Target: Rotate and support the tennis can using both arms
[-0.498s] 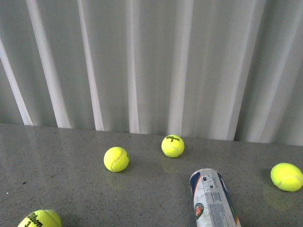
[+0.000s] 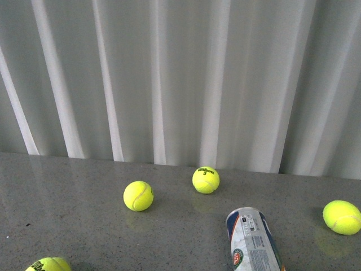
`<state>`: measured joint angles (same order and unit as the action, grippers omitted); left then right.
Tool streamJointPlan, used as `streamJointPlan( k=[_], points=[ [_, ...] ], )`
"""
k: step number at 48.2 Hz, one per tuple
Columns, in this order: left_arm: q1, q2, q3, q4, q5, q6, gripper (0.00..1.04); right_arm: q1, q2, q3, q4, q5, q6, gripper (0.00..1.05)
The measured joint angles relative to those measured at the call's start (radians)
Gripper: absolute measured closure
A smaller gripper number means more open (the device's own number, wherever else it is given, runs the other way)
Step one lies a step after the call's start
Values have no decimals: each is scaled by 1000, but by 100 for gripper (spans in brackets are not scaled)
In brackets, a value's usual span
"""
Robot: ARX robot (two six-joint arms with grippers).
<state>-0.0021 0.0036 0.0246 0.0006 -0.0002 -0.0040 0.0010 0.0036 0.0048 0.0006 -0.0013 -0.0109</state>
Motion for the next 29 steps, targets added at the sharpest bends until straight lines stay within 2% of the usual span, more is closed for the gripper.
streamJointPlan(
  k=[20,23,27,29],
  points=[
    [0,0,0,0,0,0,7,0,0,0,0,0,0,7],
    [0,0,0,0,0,0,7,10,67,29,-18,37,19,7],
    [0,0,0,0,0,0,7,-13,386,167,193,47,30,7],
    [0,0,0,0,0,0,7,-34,552,261,285,18,53,7]
  ],
)
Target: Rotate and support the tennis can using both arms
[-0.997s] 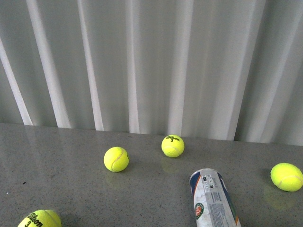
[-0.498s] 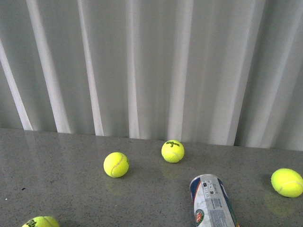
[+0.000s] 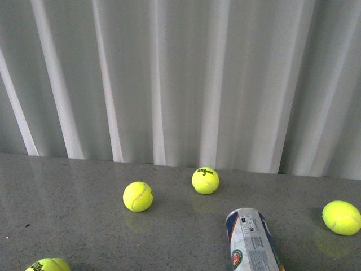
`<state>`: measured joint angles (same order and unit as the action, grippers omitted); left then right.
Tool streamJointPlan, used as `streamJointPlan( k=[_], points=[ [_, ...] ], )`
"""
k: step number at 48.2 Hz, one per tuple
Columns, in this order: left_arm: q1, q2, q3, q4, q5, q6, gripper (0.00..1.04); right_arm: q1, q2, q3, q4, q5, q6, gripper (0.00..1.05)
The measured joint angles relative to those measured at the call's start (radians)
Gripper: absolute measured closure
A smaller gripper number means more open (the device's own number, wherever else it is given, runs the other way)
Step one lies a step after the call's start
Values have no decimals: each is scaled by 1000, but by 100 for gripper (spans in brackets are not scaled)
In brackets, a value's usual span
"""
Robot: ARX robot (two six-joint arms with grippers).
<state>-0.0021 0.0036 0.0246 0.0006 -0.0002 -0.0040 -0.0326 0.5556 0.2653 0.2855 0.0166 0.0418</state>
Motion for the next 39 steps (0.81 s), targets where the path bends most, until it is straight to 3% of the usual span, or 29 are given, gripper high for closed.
streamJointPlan(
  k=[4,15,24,39],
  points=[
    [0,0,0,0,0,0,7,-15,362,229,37,-13,57,7],
    [0,0,0,0,0,0,7,63,1128,738,-350,-133,248,7],
    [0,0,0,0,0,0,7,174,1318,805,-418,-234,294,7],
    [0,0,0,0,0,0,7,232,1388,805,-392,-235,296,7]
  ],
)
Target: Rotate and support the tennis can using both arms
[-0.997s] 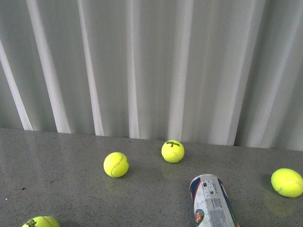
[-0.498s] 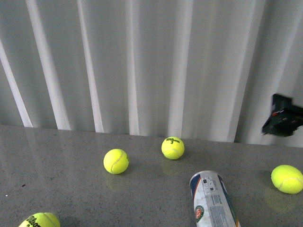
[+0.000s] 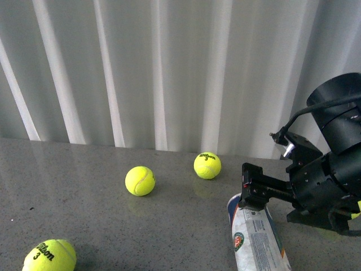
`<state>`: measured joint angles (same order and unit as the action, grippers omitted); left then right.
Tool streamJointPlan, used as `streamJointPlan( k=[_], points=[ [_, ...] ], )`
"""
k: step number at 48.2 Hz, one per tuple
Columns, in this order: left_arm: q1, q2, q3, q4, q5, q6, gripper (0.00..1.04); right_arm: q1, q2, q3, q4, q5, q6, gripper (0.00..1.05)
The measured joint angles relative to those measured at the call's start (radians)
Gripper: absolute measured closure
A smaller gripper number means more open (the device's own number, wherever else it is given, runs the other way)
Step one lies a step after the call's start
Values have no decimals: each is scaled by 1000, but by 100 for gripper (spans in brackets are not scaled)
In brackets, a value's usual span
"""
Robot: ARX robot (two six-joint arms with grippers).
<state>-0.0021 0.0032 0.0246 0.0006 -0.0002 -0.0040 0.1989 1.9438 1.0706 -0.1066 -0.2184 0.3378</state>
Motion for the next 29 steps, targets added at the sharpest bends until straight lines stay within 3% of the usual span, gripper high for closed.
streamJointPlan(
  k=[24,29],
  points=[
    [0,0,0,0,0,0,7,46,145,-32,104,19,10,7],
    [0,0,0,0,0,0,7,45,149,-40,112,26,10,20]
  ],
)
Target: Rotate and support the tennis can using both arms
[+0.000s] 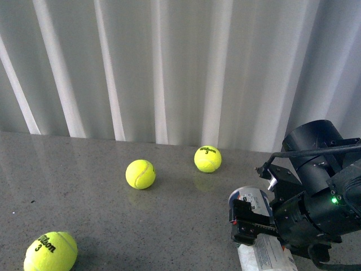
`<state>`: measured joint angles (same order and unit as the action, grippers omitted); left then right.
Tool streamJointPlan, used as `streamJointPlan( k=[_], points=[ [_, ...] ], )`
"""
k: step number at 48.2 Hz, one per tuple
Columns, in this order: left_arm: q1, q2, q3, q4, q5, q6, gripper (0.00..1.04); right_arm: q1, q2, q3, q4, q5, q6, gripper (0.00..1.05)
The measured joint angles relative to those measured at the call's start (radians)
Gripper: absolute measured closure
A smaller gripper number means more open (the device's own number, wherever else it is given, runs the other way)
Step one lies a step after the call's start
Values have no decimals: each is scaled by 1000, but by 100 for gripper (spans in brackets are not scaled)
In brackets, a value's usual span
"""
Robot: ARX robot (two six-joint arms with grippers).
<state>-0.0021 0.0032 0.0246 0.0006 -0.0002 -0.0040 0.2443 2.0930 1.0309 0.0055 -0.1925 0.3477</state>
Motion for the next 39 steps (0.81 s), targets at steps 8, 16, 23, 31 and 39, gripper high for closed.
streamJointPlan(
  k=[8,16,23,31,39],
  points=[
    [0,0,0,0,0,0,7,-1,0,-6,7,6,0,44],
    [0,0,0,0,0,0,7,-6,-14,-12,10,7,-10,61],
    [0,0,0,0,0,0,7,-7,-42,-35,16,30,-58,73],
    [0,0,0,0,0,0,7,7,-127,-94,69,108,-265,83],
    [0,0,0,0,0,0,7,20,-224,-198,215,139,-647,88]
  ],
)
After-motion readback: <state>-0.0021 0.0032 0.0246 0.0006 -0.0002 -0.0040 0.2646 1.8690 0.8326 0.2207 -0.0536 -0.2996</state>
